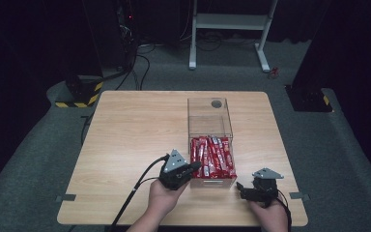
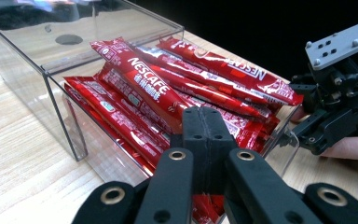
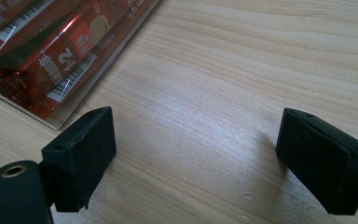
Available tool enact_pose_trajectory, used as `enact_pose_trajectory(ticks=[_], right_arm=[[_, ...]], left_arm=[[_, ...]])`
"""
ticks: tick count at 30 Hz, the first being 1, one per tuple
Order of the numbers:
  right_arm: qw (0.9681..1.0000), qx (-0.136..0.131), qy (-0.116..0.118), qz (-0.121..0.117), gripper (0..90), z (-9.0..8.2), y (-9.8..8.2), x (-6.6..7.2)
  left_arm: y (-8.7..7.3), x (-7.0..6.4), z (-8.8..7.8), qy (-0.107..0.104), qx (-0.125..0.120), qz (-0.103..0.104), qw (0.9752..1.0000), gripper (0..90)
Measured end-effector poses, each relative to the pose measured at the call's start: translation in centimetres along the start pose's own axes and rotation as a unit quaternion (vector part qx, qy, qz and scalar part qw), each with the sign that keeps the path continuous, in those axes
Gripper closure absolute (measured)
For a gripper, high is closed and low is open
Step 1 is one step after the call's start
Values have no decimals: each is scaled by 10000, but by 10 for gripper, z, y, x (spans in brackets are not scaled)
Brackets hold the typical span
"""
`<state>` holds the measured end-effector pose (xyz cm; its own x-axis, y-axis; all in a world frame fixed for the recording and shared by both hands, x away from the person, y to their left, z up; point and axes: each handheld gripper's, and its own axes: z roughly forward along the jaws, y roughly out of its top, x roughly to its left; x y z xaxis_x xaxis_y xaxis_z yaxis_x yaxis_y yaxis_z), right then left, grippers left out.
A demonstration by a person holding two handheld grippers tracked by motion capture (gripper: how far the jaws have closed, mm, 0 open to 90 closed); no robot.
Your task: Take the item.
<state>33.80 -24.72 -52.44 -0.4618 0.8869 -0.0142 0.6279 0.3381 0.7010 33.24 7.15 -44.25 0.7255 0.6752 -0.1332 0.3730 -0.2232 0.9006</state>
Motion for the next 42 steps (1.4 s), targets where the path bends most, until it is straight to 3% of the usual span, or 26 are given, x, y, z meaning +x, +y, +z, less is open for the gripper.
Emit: enact_pose_trajectory(ticks=[42], right_arm=[[10000, 16, 30, 2, 105, 0, 0, 1]], left_arm=[[12, 10, -21, 91, -310, 78, 9994, 900]])
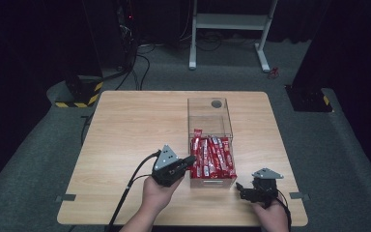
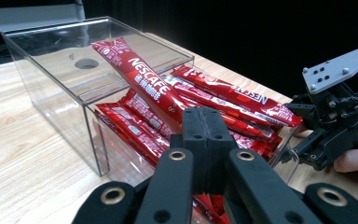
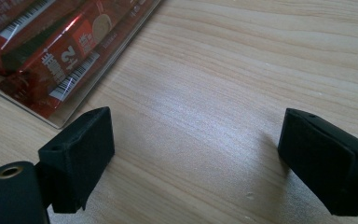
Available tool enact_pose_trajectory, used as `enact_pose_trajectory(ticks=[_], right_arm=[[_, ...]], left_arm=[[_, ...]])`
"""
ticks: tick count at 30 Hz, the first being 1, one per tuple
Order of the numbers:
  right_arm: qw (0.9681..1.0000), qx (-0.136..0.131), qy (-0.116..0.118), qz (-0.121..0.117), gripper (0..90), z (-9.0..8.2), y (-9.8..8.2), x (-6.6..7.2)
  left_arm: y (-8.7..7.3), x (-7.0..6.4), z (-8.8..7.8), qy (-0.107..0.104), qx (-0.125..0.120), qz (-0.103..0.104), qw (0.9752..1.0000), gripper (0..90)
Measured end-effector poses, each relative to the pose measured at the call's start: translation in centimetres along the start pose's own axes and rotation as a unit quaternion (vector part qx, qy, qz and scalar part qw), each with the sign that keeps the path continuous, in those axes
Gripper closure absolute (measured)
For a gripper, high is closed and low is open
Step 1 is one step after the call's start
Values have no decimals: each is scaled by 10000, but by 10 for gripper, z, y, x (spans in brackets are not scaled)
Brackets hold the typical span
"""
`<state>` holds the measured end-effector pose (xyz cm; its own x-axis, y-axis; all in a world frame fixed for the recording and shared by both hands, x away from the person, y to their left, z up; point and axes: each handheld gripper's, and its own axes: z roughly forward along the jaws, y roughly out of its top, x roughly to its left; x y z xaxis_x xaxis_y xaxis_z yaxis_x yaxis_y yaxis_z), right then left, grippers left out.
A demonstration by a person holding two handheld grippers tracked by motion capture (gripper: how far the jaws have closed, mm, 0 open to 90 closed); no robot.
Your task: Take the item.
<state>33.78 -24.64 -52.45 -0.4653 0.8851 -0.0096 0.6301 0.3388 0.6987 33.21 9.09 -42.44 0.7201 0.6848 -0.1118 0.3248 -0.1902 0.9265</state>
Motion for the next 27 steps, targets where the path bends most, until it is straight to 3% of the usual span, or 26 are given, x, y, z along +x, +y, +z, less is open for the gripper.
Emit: enact_pose_trajectory(ticks=[27], right_arm=[[10000, -3, 9, 5, 102, 0, 0, 0]], left_arm=[[-14, 14, -15, 14, -78, -120, 9999, 900]])
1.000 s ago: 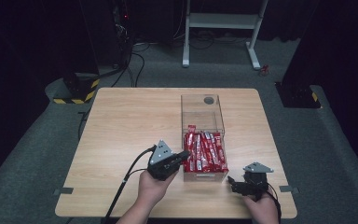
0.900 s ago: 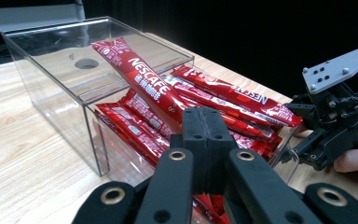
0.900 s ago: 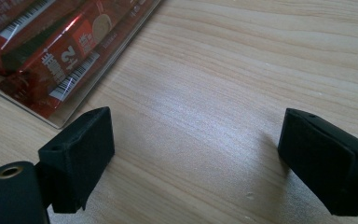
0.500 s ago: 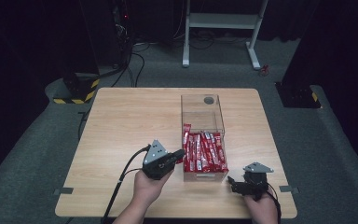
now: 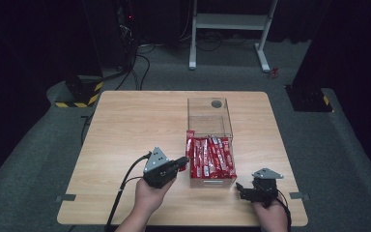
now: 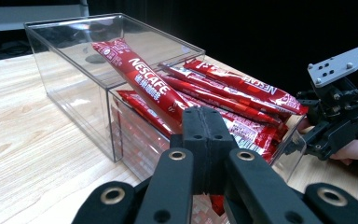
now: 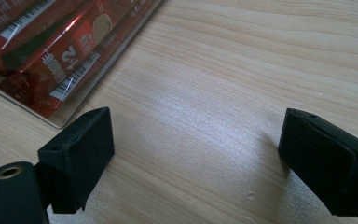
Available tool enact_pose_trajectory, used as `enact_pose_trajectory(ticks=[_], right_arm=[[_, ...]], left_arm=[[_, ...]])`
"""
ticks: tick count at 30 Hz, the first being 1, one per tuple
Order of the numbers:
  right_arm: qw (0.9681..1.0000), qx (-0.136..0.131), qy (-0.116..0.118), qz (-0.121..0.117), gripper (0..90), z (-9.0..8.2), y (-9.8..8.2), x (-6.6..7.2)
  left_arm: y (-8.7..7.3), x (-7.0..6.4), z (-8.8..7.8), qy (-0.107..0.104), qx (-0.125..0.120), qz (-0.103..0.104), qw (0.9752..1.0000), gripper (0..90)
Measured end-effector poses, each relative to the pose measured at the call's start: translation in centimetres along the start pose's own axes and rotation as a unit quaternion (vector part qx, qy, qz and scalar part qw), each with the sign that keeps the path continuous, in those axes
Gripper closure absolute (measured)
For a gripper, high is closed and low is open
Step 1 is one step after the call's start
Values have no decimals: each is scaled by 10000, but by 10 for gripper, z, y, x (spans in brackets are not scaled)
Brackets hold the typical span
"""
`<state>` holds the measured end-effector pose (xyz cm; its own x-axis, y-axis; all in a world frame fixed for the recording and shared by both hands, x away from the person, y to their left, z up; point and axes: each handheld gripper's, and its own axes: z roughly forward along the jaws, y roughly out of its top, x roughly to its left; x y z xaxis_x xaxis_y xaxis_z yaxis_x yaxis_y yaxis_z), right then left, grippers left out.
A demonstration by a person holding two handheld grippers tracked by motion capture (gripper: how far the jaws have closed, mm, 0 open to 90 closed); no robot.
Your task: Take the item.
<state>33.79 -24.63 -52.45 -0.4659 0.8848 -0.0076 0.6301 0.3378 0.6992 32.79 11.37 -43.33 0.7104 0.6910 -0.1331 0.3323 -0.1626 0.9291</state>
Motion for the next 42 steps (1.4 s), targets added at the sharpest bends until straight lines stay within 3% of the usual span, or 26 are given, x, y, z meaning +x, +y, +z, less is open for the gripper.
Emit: enact_pose_trajectory(ticks=[19, 35, 42], right_arm=[[10000, 2, 1, 3, 102, 0, 0, 0], [10000, 1, 5, -6, 102, 0, 0, 0], [10000, 8, 10, 3, 102, 0, 0, 0]], left_arm=[[-7, 21, -13, 35, 31, 115, 9999, 900], [-20, 41, -26, 71, -22, -22, 10000, 900], [-25, 53, -35, 189, -24, -103, 9998, 900]])
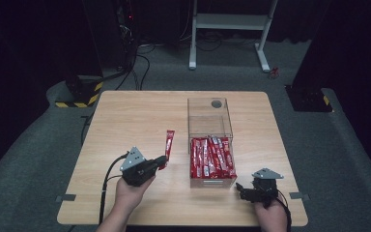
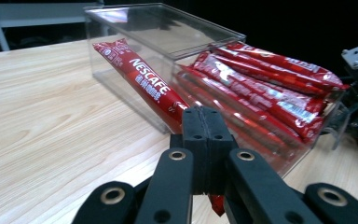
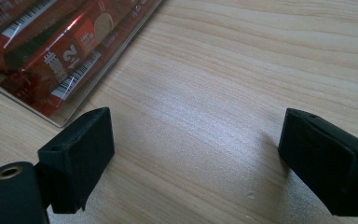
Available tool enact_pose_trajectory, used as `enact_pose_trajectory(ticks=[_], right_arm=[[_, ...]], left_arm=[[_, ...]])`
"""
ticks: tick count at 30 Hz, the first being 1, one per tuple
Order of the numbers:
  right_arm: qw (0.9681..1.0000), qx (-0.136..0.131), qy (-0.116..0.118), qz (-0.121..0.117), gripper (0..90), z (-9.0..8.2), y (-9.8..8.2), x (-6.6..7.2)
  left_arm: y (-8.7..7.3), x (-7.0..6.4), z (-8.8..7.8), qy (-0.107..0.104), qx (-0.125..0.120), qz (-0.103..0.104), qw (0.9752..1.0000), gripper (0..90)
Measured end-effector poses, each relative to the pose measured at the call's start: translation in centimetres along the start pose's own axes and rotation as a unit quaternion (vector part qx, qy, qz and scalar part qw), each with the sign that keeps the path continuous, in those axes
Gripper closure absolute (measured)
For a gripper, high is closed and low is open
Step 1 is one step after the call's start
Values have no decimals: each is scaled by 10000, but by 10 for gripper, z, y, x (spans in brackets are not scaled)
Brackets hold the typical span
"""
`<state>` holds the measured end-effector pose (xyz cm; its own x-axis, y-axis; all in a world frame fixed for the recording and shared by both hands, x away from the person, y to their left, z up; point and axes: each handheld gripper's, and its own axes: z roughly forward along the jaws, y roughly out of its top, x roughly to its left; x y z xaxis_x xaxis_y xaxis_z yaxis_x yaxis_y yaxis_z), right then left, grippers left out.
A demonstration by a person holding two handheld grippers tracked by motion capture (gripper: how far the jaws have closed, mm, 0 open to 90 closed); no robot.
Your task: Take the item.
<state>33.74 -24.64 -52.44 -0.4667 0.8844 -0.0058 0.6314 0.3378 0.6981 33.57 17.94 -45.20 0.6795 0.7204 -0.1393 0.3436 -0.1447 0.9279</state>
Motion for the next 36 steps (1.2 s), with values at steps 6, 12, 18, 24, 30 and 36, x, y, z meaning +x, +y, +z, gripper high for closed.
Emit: enact_pose_trajectory(ticks=[6, 12, 18, 24, 30, 36], right_arm=[[10000, -4, 4, -14, 102, 0, 0, 0], [10000, -3, 4, -12, 102, 0, 0, 0], [10000, -4, 1, -19, 102, 0, 0, 0], [10000, 1, 2, -7, 101, 0, 0, 0], [10000, 1, 2, -9, 101, 0, 0, 0], [10000, 2, 2, -10, 101, 0, 0, 0]], left_arm=[[-8, 18, -5, 179, 36, -187, 9997, 900], [-16, 31, -5, 319, 110, -355, 9988, 900], [-23, 36, 1, 385, 228, -416, 9981, 900], [-29, 34, 15, 377, 426, -370, 9977, 900], [-34, 34, 26, 411, 665, -338, 9964, 900], [-42, 36, 36, 446, 892, -378, 9943, 900]])
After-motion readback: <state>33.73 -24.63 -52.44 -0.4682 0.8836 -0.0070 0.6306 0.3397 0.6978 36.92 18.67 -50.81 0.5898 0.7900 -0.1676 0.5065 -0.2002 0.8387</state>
